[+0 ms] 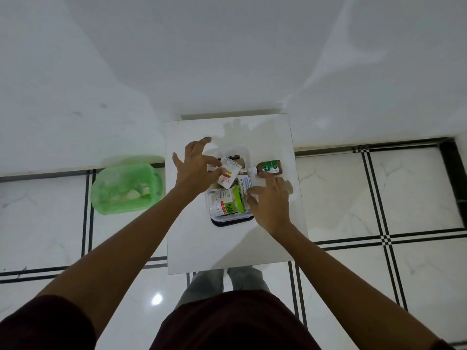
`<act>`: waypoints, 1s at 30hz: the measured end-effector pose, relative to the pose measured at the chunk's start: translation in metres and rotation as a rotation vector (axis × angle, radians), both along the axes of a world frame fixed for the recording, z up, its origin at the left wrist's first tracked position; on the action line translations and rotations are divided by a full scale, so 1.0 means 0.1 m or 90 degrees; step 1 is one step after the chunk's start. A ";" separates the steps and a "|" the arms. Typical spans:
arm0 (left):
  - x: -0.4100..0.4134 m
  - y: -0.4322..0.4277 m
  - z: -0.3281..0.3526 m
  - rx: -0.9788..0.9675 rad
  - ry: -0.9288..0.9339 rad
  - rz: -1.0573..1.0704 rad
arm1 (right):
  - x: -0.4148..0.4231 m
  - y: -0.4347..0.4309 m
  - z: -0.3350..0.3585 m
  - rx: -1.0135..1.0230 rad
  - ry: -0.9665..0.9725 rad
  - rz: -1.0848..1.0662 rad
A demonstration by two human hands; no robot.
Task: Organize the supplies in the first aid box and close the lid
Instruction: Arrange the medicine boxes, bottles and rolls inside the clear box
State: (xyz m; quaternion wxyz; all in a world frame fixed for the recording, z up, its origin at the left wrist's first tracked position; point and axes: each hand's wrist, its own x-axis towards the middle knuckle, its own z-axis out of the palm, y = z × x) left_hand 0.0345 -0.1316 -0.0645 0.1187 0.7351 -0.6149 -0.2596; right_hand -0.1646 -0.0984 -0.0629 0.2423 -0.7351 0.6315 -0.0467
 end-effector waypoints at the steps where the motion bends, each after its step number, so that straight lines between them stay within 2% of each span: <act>1: 0.02 -0.01 0.02 -0.011 0.007 -0.007 | 0.00 -0.01 0.03 -0.012 -0.017 -0.009; 5: 0.05 -0.07 0.13 -0.090 0.033 -0.059 | -0.09 0.01 0.14 -0.065 -0.074 -0.042; 8: -0.02 -0.21 0.24 -0.148 0.088 -0.103 | -0.25 0.06 0.22 -0.101 -0.073 -0.078; 10: -0.10 -0.36 0.28 -0.126 0.126 -0.138 | -0.37 0.08 0.23 -0.102 -0.061 -0.102; 13: -0.24 -0.61 0.27 -0.066 0.121 -0.215 | -0.51 0.09 0.15 -0.087 -0.011 -0.075; 20: -0.69 -1.05 0.01 0.090 -0.006 -0.397 | -0.57 0.01 -0.18 -0.046 0.090 -0.005; 27: -1.11 -1.29 -0.22 0.182 -0.207 -0.470 | -0.55 -0.07 -0.42 -0.034 0.152 0.016; 30: -1.26 -1.37 -0.25 0.216 -0.256 -0.521 | -0.58 -0.11 -0.50 -0.051 0.183 0.044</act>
